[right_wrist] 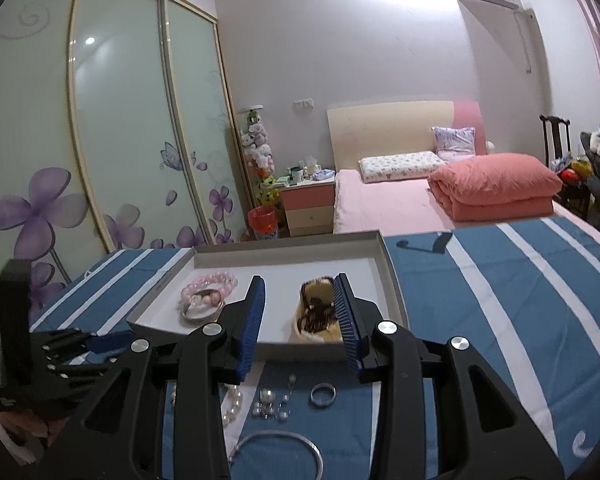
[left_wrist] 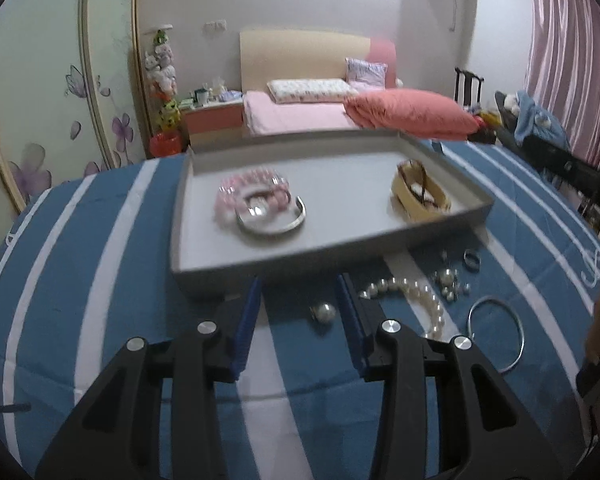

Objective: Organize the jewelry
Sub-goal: 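Lower the left gripper around the pearl earring and close it, then lift the pearl earring with the left tool while the right grasps the open silver bangle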

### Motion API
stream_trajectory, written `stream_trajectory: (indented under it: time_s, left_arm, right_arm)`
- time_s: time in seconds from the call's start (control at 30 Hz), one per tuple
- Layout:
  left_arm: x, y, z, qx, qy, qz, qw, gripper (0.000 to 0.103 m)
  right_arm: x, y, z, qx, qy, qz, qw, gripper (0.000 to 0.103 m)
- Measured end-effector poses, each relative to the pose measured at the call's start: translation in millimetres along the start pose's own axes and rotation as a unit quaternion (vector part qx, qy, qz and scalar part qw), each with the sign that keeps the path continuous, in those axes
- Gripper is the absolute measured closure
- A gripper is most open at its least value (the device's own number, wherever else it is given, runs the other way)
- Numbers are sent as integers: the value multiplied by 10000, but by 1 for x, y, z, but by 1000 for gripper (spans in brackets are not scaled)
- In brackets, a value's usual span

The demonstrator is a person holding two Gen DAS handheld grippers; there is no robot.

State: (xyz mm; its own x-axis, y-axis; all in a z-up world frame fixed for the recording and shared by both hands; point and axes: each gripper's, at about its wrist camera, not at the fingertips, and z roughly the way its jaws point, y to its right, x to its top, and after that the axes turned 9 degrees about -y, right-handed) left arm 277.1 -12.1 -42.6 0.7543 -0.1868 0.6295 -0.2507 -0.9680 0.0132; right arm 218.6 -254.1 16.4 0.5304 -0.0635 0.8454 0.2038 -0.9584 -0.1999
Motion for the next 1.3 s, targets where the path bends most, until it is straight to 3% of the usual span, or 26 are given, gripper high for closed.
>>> stream_trajectory:
  time_s: [0.37,0.7,1.13,1.3]
  left_arm:
    - [2,18,21,31,-337,139,9993,65]
    - [3,20,39,129,-832,137,9964,83]
    - [2,20,37,249,-823,128,9962,85]
    - [-5,3,30,483,-810,-34,9955,87]
  right_arm:
    - [-9,6,3,87,-95,166,9998,66]
    - [-12,10,2,124,-125,190,9997,65]
    - [-12,7,0,153,-145,189,9996,65]
    - [-17,6,-2,204,-356,131,9991,65]
